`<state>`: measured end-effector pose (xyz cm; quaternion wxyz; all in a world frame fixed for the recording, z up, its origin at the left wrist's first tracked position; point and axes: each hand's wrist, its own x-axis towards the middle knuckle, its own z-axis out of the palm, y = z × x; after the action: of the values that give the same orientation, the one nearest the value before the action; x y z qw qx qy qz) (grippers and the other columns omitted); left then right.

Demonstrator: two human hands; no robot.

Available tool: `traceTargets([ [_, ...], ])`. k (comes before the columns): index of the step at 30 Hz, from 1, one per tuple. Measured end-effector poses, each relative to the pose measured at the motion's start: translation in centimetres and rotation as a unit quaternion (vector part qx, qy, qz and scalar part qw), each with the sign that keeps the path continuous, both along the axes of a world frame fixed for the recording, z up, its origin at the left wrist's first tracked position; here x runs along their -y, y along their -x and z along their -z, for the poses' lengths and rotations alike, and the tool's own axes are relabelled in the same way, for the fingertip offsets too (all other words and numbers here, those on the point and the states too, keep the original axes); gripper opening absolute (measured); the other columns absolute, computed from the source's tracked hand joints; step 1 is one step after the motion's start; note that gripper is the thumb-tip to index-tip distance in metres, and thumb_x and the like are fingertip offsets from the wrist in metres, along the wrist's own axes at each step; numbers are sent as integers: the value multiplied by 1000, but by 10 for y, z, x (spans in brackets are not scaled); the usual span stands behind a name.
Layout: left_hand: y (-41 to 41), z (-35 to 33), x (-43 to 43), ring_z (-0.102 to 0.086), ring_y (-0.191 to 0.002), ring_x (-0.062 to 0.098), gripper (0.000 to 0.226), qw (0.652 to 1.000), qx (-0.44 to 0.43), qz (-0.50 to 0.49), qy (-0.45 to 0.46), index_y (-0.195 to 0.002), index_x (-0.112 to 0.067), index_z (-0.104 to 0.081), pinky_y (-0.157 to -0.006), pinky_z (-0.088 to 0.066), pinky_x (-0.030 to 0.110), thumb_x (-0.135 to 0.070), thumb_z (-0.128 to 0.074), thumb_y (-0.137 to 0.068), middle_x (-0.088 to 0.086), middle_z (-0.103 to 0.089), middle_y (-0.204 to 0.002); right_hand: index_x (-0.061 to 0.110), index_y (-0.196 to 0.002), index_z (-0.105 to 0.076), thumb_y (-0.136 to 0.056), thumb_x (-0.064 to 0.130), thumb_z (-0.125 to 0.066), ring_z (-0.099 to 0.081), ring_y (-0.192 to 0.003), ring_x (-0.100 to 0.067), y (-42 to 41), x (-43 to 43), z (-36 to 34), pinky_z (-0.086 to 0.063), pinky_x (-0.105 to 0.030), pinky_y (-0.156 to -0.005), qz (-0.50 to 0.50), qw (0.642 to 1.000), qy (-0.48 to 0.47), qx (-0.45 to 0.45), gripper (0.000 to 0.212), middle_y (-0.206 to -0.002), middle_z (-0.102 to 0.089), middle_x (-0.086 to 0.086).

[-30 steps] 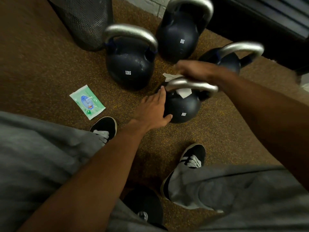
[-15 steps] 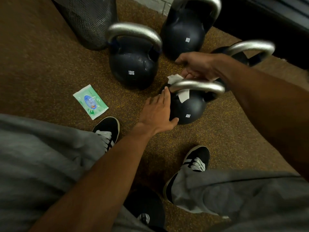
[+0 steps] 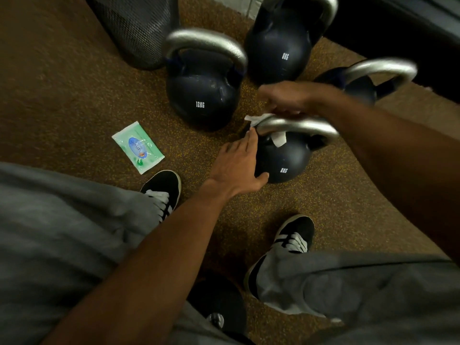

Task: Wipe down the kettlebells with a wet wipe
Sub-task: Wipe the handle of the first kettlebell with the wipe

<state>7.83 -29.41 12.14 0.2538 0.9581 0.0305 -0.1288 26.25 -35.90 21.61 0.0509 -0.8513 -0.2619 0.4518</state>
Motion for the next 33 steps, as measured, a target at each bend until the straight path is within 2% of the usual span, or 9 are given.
traceTargets([
  [2, 0, 1, -2, -33, -149, 31, 106, 1000, 7, 3, 9, -160, -5, -11, -122, -27, 47, -59, -65, -86, 17, -28, -164, 22, -96, -57, -96, 64, -23, -54, -72, -15, 13, 2, 7, -36, -33, -70, -265, 951, 27, 158, 54, -89, -60, -2],
  [6, 0, 5, -9, -44, -139, 31, 82, 1000, 8, 12, 10, -147, -11, -36, -117, -33, 48, -61, -60, -86, 13, -47, -149, 26, -85, -62, -79, 66, 8, -57, -71, -21, 31, 12, 10, -36, -39, -78, -457, 836, 8, 304, 81, -85, -66, -1],
  [11, 0, 8, -13, -37, -145, 32, 91, 1000, 7, 20, 22, -155, -11, -26, -120, -29, 50, -60, -61, -87, 13, -37, -159, 23, -121, -61, -86, 52, 4, -65, -97, -24, 36, 25, -2, -34, -46, -98, -577, 741, 16, 343, 80, -115, -67, -2],
  [15, 0, 6, -15, -32, -149, 30, 103, 999, 2, 22, 32, -161, -10, -12, -121, -25, 49, -59, -63, -86, 11, -26, -167, 16, -139, -53, -96, 46, -18, -60, -117, -28, 45, 41, -6, -35, -50, -108, -586, 712, 33, 386, 63, -141, -56, -8],
  [21, -1, 6, -17, -36, -147, 30, 108, 999, -13, 21, 35, -162, -11, -7, -120, -29, 50, -61, -64, -85, 10, -28, -166, 16, -144, -49, -97, 47, -24, -53, -126, -29, 54, 38, -8, -35, -53, -106, -580, 716, 64, 383, 62, -145, -51, -10],
  [24, 0, 4, -17, -40, -144, 29, 100, 999, -6, 21, 36, -160, -11, -16, -119, -30, 48, -60, -64, -87, 10, -38, -160, 24, -135, -56, -94, 51, -14, -60, -115, -27, 51, 30, -14, -43, -47, -95, -550, 754, 51, 355, 65, -132, -60, -5],
  [28, 1, -1, -17, -37, -146, 30, 98, 999, -3, 32, 28, -159, -12, -17, -119, -28, 48, -58, -65, -87, 10, -32, -163, 18, -121, -64, -103, 53, -29, -63, -89, -29, 38, 9, -22, -48, -36, -76, -342, 907, 43, 241, 52, -102, -67, -11],
  [30, 1, -2, -17, -33, -149, 31, 105, 999, -4, 33, 30, -161, -12, -8, -121, -25, 49, -58, -66, -87, 10, -25, -167, 14, -99, -63, -106, 46, -36, -56, -80, -25, 28, -2, -27, -42, -33, -70, -210, 964, 59, 149, 43, -92, -61, -9],
  [33, 2, -3, -16, -29, -151, 30, 111, 999, -11, 32, 23, -162, -10, 3, -122, -24, 49, -58, -65, -88, 11, -18, -169, 21, -75, -49, -104, 50, -37, -46, -62, -17, 12, -6, -22, -36, -30, -57, 91, 995, 24, -36, 42, -76, -50, -2],
])
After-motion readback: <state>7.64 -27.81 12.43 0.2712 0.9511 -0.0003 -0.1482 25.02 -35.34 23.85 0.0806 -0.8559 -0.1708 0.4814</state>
